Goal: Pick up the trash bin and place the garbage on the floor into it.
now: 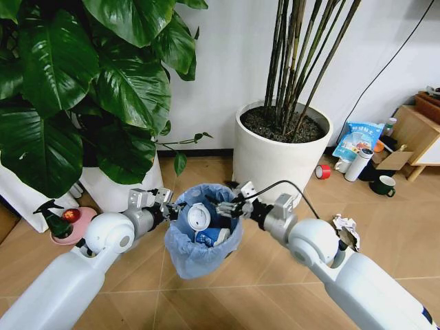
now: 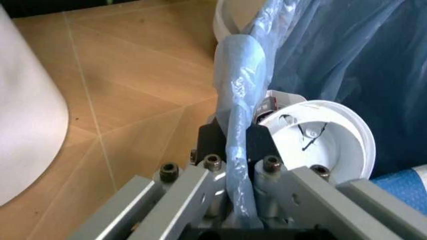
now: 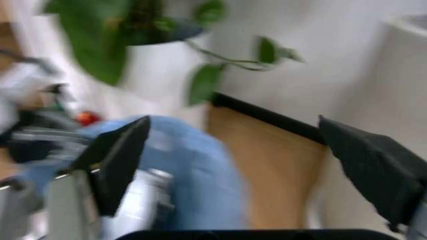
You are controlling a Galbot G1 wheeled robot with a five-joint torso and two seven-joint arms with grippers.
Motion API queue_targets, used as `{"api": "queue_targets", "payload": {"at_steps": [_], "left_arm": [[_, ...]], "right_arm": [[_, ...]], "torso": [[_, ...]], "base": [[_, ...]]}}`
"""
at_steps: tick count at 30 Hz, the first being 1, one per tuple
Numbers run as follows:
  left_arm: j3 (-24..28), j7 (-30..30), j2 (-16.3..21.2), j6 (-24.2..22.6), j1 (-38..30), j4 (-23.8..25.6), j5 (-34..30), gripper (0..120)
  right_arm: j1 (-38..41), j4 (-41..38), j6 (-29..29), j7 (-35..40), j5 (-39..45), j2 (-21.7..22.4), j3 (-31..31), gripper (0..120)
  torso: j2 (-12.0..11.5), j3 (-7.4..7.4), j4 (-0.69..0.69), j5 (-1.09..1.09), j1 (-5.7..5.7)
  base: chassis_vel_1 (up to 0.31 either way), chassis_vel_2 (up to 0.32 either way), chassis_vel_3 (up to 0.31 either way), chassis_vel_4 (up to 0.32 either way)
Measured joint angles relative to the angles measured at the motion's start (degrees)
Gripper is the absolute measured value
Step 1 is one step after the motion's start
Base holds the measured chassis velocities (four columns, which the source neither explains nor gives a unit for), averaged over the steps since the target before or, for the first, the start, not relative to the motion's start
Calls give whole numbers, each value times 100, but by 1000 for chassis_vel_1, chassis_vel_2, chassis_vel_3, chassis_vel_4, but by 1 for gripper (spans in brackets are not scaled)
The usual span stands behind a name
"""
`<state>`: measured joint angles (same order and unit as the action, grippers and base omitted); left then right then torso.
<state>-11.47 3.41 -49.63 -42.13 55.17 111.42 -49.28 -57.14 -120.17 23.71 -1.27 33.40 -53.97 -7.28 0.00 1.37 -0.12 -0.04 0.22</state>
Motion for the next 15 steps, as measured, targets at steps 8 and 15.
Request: {"api": "queue_targets", "payload": {"at_steps": [8,15], "left_arm": [[-233,-7,40,0,224,106,20,0],[-287,-16,92,0,263,152,17,0]], "right_arm": [[-1090,292,-61,415,-263,41,-1147,100],[-1808,1122,-188,1045,-696,-291,-1381,100]], "torso": [[0,-1,-2,1,0],[0,0,-1,1,0]], "base": [[0,0,0,0],[0,0,0,0]]}}
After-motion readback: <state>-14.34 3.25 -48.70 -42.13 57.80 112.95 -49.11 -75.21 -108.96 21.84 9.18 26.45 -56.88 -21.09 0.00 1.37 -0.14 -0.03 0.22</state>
